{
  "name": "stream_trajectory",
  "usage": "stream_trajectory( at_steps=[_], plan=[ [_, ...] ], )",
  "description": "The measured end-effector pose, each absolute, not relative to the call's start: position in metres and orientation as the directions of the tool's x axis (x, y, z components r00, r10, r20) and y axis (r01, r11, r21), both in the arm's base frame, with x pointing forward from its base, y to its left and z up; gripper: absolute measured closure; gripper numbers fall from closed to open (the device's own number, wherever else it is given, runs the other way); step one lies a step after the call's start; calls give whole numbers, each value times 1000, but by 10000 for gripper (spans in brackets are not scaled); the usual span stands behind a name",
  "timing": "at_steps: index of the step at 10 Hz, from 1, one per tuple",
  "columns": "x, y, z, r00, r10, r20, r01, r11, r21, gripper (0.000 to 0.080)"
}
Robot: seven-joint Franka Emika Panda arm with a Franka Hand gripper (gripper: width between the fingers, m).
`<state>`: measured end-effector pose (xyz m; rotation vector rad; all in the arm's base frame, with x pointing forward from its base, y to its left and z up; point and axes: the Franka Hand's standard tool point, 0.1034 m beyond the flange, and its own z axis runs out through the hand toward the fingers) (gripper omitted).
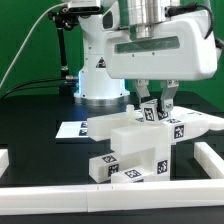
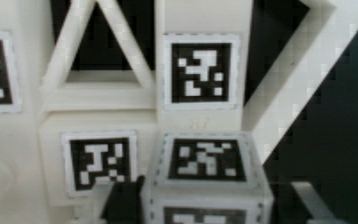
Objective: Assemble chair
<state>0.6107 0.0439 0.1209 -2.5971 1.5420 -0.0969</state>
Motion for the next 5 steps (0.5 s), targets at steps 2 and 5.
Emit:
stream_trajectory(
  at_steps=[2,5],
  plan=[
    [611,44,121,513,-859,-1,-851,-508,-135,347],
    [613,52,125,798,-601,43,-595,-797,-108,163]
  ],
)
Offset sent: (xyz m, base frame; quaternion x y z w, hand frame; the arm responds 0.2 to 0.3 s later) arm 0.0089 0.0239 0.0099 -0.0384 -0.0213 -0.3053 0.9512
